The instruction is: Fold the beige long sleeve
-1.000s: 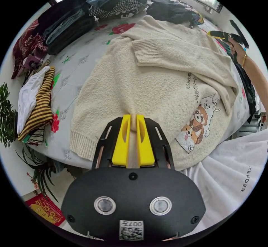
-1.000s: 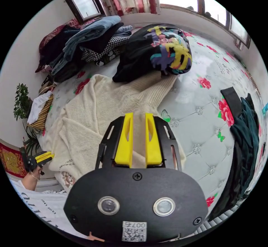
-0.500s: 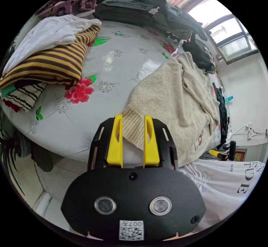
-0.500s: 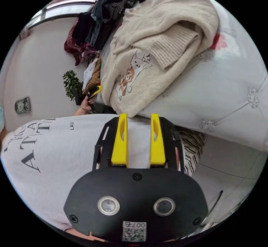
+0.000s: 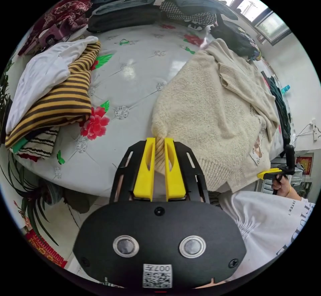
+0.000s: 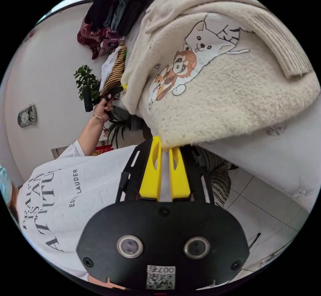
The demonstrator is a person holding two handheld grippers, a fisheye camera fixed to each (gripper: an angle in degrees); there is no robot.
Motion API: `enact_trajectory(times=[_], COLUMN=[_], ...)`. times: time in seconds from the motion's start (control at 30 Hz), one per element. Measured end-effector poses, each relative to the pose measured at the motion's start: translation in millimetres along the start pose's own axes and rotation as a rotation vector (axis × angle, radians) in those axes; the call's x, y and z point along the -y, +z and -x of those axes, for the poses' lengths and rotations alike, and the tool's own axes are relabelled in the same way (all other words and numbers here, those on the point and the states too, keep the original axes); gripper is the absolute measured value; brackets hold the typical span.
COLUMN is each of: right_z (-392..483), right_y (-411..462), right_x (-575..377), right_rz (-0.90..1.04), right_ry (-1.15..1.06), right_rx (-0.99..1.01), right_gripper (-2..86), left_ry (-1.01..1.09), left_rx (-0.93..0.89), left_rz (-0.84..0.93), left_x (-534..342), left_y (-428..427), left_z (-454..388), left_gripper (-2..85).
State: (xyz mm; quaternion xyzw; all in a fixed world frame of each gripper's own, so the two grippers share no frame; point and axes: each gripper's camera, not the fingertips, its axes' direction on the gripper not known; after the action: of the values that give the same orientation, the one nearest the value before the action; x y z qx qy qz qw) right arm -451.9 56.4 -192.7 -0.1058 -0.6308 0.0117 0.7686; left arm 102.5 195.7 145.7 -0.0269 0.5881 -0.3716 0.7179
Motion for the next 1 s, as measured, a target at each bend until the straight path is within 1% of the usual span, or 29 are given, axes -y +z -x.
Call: enact_trajectory(times=[0.07, 0.1, 0.17, 0.2, 0.27, 0.37, 0.47, 0.53, 0.63, 0.73, 0.77, 0.8, 0.83, 0.9, 0.93, 0.97, 1.0], right_z=[18.0, 22.4, 29.9, 28.3, 6.3, -22.0, -43.9, -55.7, -70.9, -73.5, -72.0, -70.8, -68.8, -67.2, -63.3, -54.8, -50.0], right_y=[-42.3, -52.0, -82.2, -87.5, -94.8, -81.0, -55.7, -39.6, -16.7, 3.2, 10.7, 14.7, 23.2, 34.1, 34.3, 25.3, 17.7], right_x=[-48.4, -62.8, -120.2, -132.2, -164.0, -187.0, -204.8, -214.5, -219.3, -204.6, -195.0, -189.6, -178.2, -163.5, -159.5, -161.4, -164.1], right_rz=[-0.092, -0.106, -0.169, -0.191, -0.268, -0.345, -0.369, -0.372, -0.363, -0.34, -0.32, -0.306, -0.264, -0.18, -0.152, -0.163, -0.18], right_ry=[-0.068, -0.082, -0.089, -0.091, -0.034, 0.042, 0.136, 0.189, 0.235, 0.219, 0.202, 0.186, 0.158, 0.158, 0.147, 0.096, 0.074], right_rx=[-0.093, -0.132, -0.279, -0.274, -0.196, -0.135, -0.109, -0.114, -0.08, -0.079, -0.08, -0.069, -0.049, -0.077, -0.078, -0.031, -0.008], right_gripper=[0.5, 0.6, 1.4, 1.7, 3.9, 8.5, 13.0, 14.2, 14.8, 14.4, 13.8, 13.5, 12.3, 8.4, 5.0, 1.7, 1.4], left_ry=[-0.004, 0.0, 0.027, 0.038, 0.065, 0.032, 0.001, 0.027, 0.066, 0.106, 0.141, 0.156, 0.239, 0.296, 0.346, 0.314, 0.306], left_rx=[-0.039, -0.046, -0.054, -0.057, -0.072, -0.075, -0.062, -0.066, -0.103, -0.15, -0.117, -0.05, 0.051, 0.063, -0.039, -0.152, -0.196], left_rz=[-0.04, -0.047, -0.061, -0.05, -0.005, -0.04, -0.069, -0.088, -0.068, 0.009, 0.065, 0.079, 0.109, 0.149, 0.191, 0.229, 0.238], left_x=[-23.9, -30.1, -49.5, -52.3, -59.6, -67.6, -70.3, -69.8, -56.0, -26.3, -13.4, -8.5, -0.4, 14.6, 25.7, 37.8, 43.2], left_y=[-10.6, -13.1, -20.2, -20.0, -10.6, -8.4, -16.5, -18.3, -7.6, 15.1, 28.7, 31.2, 34.8, 37.6, 37.0, 35.7, 32.9], left_z=[0.2, -1.1, -9.0, -11.3, -18.3, -13.5, 4.2, 16.0, 32.8, 35.8, 30.1, 26.1, 16.8, 16.3, 21.6, 34.7, 42.0], left_gripper=[4.7, 4.7, 4.7, 4.8, 5.1, 6.1, 7.1, 8.2, 11.2, 13.0, 13.0, 12.8, 12.0, 8.6, 3.8, 3.0, 2.7])
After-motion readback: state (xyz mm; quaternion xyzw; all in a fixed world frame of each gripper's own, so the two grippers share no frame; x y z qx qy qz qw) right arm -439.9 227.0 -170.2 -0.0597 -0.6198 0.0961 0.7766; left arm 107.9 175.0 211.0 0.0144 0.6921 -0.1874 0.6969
